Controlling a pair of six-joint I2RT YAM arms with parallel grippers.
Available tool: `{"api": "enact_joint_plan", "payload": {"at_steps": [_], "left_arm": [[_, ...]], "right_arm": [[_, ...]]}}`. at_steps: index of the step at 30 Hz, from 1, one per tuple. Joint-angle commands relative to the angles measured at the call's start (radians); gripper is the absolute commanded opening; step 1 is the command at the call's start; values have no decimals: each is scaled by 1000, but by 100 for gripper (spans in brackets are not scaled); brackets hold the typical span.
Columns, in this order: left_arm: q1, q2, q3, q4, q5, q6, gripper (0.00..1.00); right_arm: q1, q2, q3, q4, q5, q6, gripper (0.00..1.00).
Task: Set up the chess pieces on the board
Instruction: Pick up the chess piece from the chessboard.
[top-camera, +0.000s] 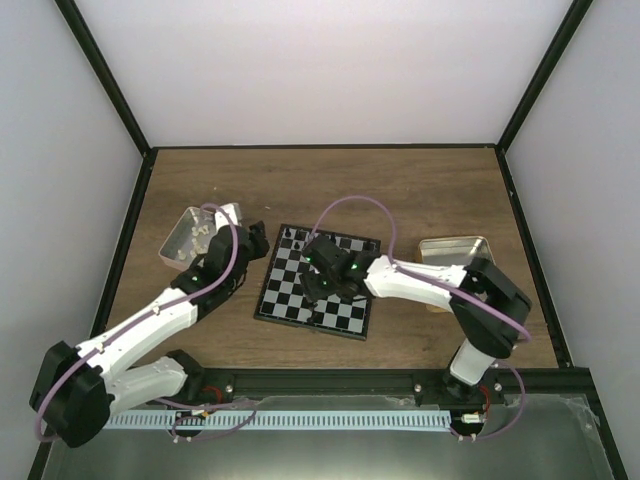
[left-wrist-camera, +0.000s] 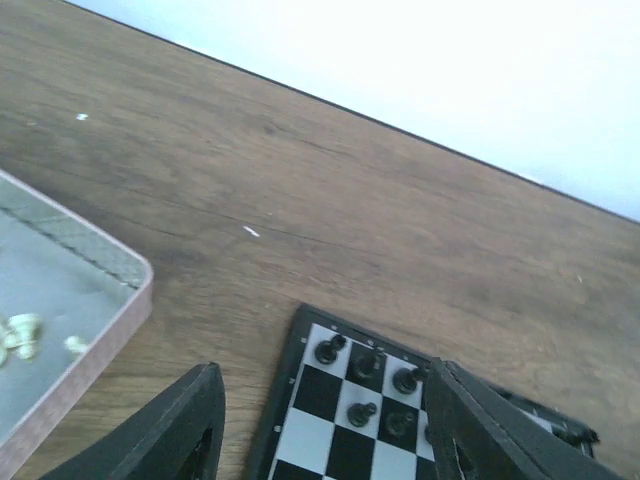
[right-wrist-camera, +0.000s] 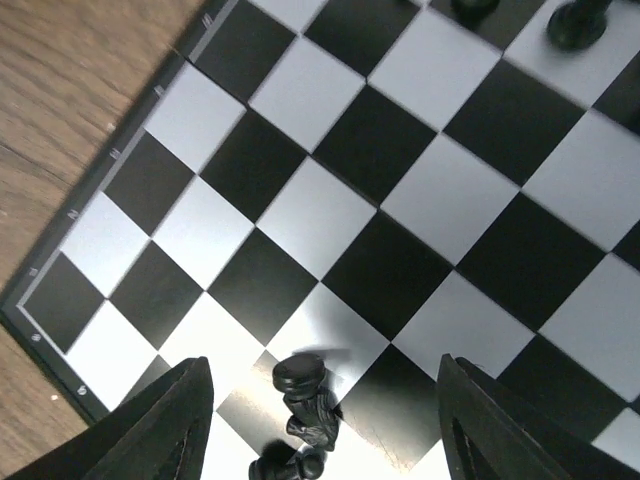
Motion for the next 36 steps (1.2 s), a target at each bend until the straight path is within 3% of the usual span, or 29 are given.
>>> {"api": "enact_joint_plan", "payload": {"at_steps": [1,11,18,29,36], "left_arm": [[9,-53,-49,-24,-109,-69,59],[15,-63,-69,-26,-100,-61,60],[19,-52,-68,-23,-85,-45,63],[20,-47,-68,-21,-65,-37,64],[20,-66,-116,87,89,15,67]], "right_arm": [[15,70,73,-100,-41,-19,61],[32,184,165,-181,-3,-12,47],[36,191,170,-197,10,-6,31],[36,199,181,-200,64,26,25],[35,142,170,-85,94,68,21]]}}
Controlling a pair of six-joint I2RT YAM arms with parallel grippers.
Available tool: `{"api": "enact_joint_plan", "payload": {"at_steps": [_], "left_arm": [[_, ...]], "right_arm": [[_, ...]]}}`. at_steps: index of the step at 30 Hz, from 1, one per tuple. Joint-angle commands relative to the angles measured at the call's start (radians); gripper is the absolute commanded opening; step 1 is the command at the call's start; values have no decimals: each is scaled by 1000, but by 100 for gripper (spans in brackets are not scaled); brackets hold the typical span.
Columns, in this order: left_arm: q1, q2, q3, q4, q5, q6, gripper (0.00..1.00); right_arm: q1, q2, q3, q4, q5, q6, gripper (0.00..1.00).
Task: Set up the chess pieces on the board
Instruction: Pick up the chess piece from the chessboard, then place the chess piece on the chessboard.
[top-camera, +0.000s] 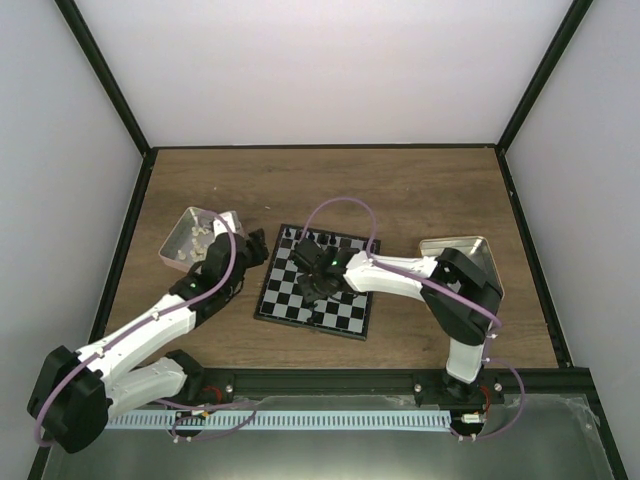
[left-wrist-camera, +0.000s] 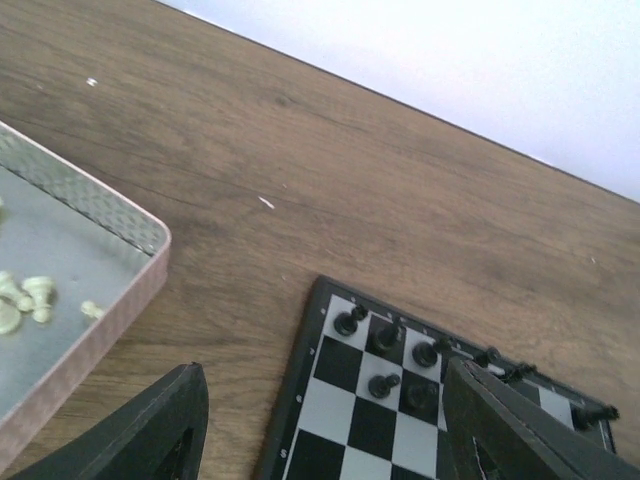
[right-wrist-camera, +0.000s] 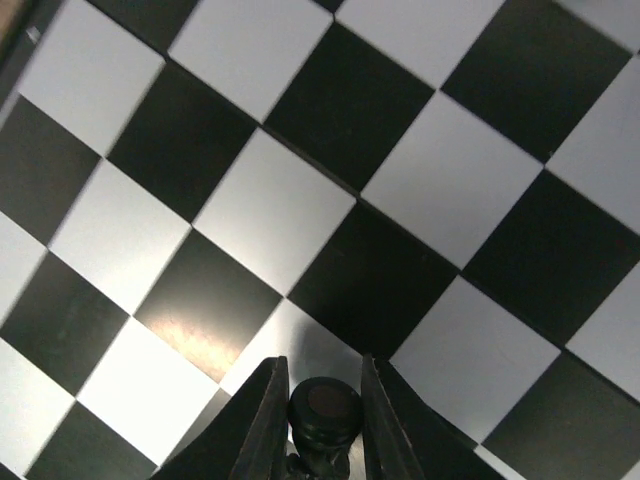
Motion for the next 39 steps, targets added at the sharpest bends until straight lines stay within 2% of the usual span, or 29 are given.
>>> {"api": "enact_joint_plan", "payload": {"at_steps": [1,5,12,15,19,21,28,33,39], "left_arm": [[5,-16,-47,100,136,51,67],[5,-15,-90,178,261,60,68],[5,-39,-177,318,449,57,69],[4,-51,-199,363,507,58,69],[-1,-51,-224,468,634,44,69],[-9,-47,-240,527,676,34,69],[-50,-41,-252,626,696,49,62],[-85,-3,-241,674,703,43,53],[-142,53,-242,688,681,49,49]], "right_arm": [[8,-55,26,90,44,53,21],[0,-103,10,153,33,129,21],[-85,-241,-110,312,-111,353,18],[-126,-309,-172,346,-143,508,14],[-137,-419,-301,528,-173,722,16],[-148,-430,-307,532,-190,797,16],[-176,-494,-413,647,-247,1085,14],[-186,-495,-412,647,-273,1168,15],[-196,-495,-419,676,-318,1248,15]]}}
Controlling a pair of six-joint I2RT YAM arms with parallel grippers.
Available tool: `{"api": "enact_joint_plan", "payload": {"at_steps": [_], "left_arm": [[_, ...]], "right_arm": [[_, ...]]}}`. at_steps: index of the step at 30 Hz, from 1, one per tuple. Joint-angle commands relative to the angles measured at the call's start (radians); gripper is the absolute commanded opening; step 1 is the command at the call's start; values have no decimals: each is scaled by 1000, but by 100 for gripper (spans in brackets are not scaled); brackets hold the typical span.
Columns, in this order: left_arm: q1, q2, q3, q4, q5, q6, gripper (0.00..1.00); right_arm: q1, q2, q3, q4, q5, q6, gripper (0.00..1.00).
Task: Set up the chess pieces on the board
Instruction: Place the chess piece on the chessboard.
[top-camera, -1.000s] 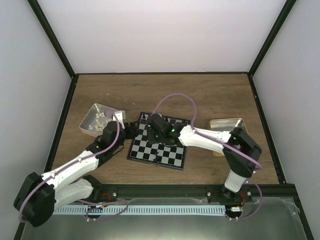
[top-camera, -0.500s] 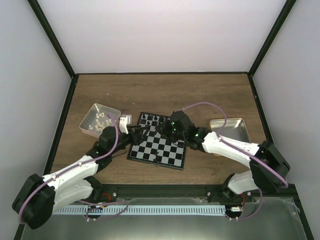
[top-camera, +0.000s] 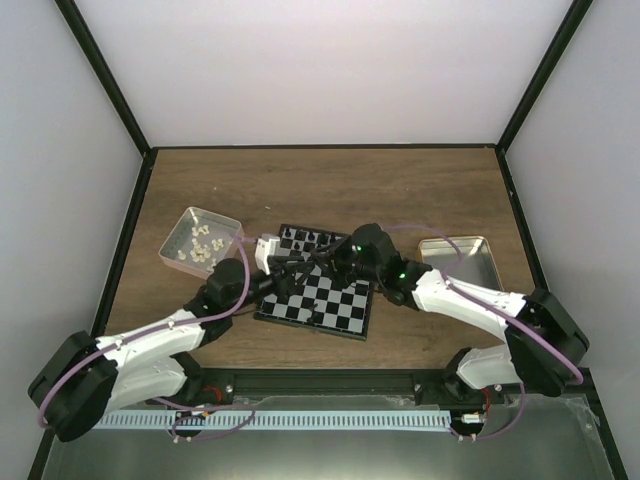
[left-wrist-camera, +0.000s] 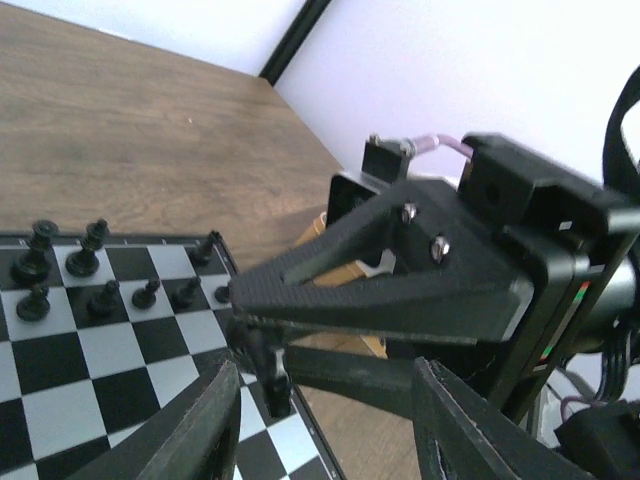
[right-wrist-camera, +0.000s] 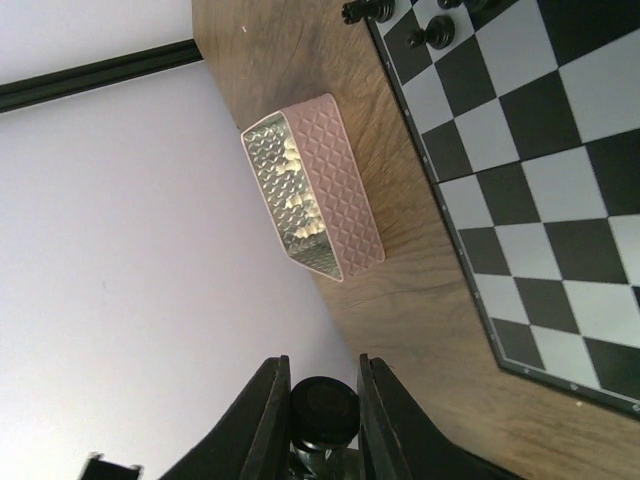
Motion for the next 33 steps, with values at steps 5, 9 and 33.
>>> {"api": "enact_joint_plan", "payload": {"at_steps": [5,9,33], "left_arm": [[-39,23,5,55,-42,28,38],[-42,31,17,50,-68,54,31],[-46,94,296,-547,-179,174,4]], "right_arm": [[-22,-21,-6,51,-71,111,15],[-24,-22,-8,56,-90,116,15],[-118,-146,-6,-158,67,-224,65]]}}
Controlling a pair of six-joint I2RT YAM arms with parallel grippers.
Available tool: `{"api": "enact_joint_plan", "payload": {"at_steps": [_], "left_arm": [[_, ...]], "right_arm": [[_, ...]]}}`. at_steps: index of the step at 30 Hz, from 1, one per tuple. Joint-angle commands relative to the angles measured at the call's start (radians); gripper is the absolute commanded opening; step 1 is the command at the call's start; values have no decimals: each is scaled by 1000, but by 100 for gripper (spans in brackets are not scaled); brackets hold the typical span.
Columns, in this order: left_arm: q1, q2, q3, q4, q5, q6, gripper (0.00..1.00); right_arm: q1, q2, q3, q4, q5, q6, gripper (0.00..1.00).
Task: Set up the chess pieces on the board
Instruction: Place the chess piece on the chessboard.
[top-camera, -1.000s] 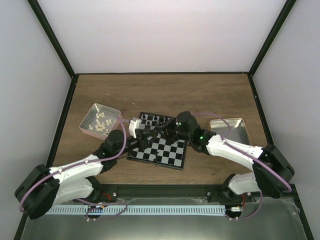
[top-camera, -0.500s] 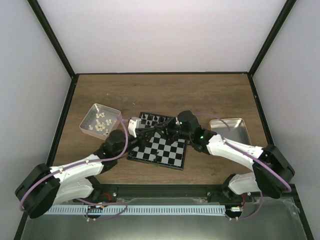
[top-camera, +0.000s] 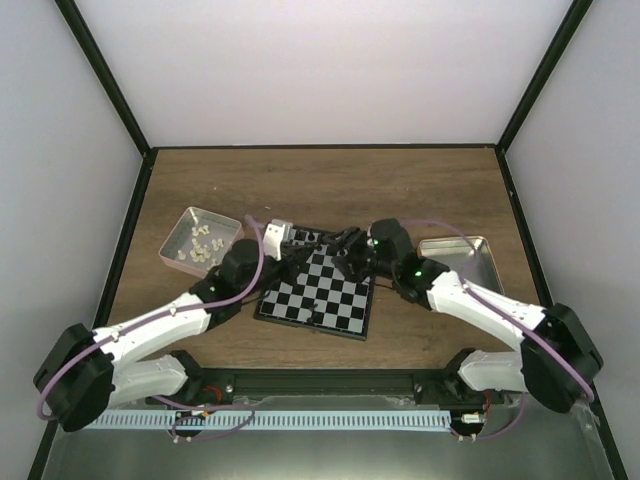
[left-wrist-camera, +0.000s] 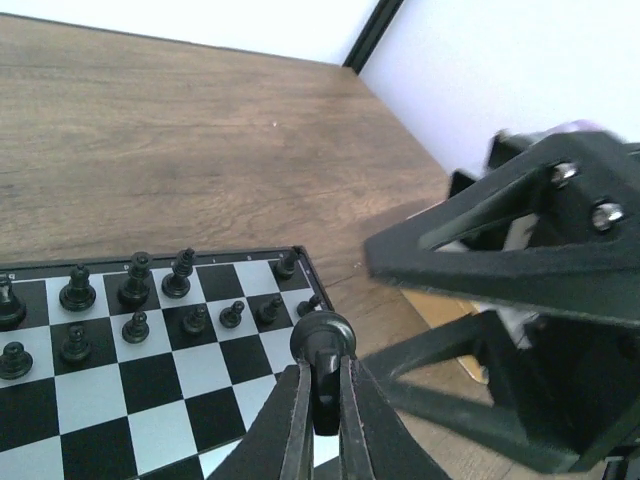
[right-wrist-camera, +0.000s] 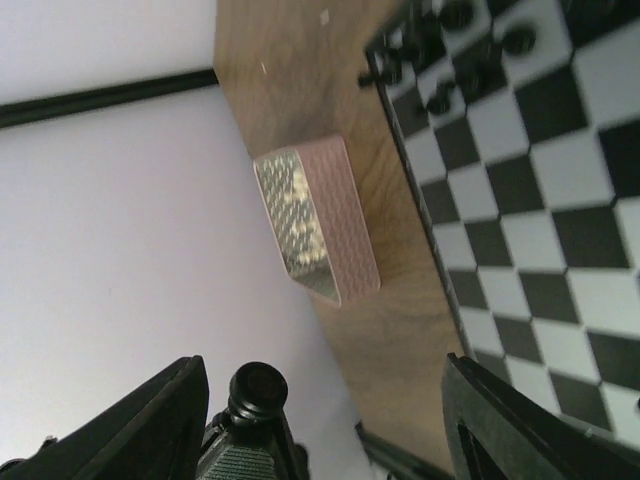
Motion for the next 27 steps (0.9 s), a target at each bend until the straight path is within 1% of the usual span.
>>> {"api": "enact_joint_plan", "payload": {"at_steps": [1,4,6,9,12,19,24,27], "left_arm": [[-1,62,162,-358,10,63,4],[-1,133,290,-550,49,115,4],[-3,190,409,-657,67,150,4],[-5,291,567,-799,33,187,4],[-6,403,712,-902,9,218,4],[-11,725,1066,-1150,14,275,4],[-20,882,1216,-1228,-4,291,4],[-25,950,1288,-1243,7,290,4]], "right_arm": [[-54,-105,21,-165,165,-217,66],[-71,-175,25,-280,288,-305,66],[-72,-227,24,-344,380,-351,66],[-73,-312,19,-451,517,-387,66],[-73,-390,5,-537,627,-409,66],[-73,-531,-19,-667,738,-437,66],[-72,-596,-30,-723,804,-447,66],[-72,-619,-39,-733,819,-457,66]]}}
